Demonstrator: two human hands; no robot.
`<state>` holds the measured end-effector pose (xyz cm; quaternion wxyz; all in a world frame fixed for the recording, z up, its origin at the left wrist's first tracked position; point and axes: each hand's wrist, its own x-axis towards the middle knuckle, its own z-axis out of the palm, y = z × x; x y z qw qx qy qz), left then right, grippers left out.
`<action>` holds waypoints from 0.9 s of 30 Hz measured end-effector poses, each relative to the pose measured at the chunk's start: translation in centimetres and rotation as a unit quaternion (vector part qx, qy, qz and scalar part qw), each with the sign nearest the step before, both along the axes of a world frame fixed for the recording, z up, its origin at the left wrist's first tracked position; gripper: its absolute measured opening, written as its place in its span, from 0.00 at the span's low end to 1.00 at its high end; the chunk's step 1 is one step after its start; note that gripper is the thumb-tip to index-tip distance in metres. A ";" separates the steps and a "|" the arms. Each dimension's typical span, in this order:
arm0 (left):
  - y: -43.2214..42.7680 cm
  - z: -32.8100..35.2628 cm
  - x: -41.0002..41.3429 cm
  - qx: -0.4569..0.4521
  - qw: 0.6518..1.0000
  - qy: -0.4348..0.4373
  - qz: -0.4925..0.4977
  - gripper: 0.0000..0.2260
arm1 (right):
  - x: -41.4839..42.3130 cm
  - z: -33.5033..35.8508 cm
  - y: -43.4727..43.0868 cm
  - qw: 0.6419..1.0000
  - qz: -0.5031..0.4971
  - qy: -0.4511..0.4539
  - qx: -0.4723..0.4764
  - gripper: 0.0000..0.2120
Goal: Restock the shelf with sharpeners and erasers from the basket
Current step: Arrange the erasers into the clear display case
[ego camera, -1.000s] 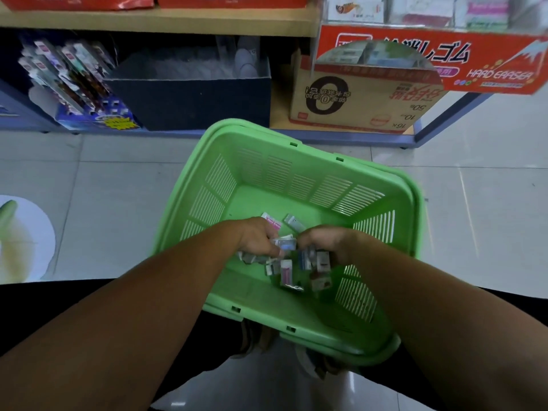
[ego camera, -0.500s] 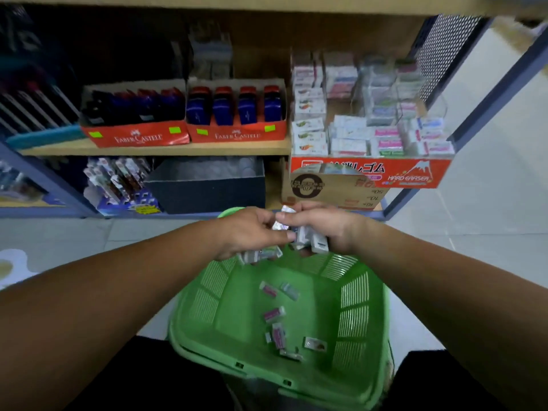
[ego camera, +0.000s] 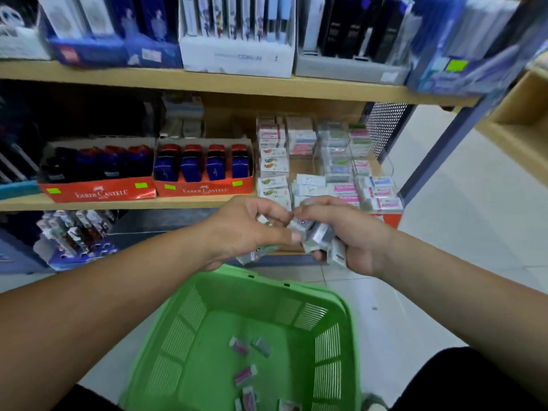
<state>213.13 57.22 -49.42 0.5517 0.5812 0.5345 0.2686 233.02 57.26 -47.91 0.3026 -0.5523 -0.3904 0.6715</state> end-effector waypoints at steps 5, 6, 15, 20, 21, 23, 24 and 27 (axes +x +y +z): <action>0.8 0.0 2.0 0.046 0.998 -0.024 0.022 0.10 | 1.6 -0.2 0.7 0.998 -0.022 0.060 0.005 0.22; 1.0 0.3 2.4 0.047 0.998 -0.038 0.033 0.08 | 2.0 0.0 0.8 0.997 -0.028 0.071 0.013 0.24; 3.2 2.5 5.6 0.023 0.989 -0.126 0.069 0.07 | 3.9 1.0 1.8 0.984 -0.121 0.129 0.022 0.15; 4.4 4.9 5.6 -0.012 0.980 -0.174 0.096 0.08 | 5.1 3.4 2.9 0.996 -0.031 0.085 0.009 0.09; 4.4 5.2 5.6 -0.018 0.978 -0.186 0.092 0.09 | 5.1 3.8 3.1 0.997 -0.010 0.082 0.012 0.11; 4.2 5.4 5.6 -0.026 0.975 -0.208 0.077 0.10 | 4.8 4.2 3.8 0.996 0.011 0.086 0.025 0.16; 4.1 5.2 5.6 -0.026 0.975 -0.209 0.071 0.10 | 4.6 4.2 4.0 0.996 0.008 0.084 0.031 0.17; 3.8 4.5 5.8 -0.004 0.983 -0.178 0.053 0.09 | 4.5 3.1 4.0 0.997 -0.010 0.063 0.040 0.14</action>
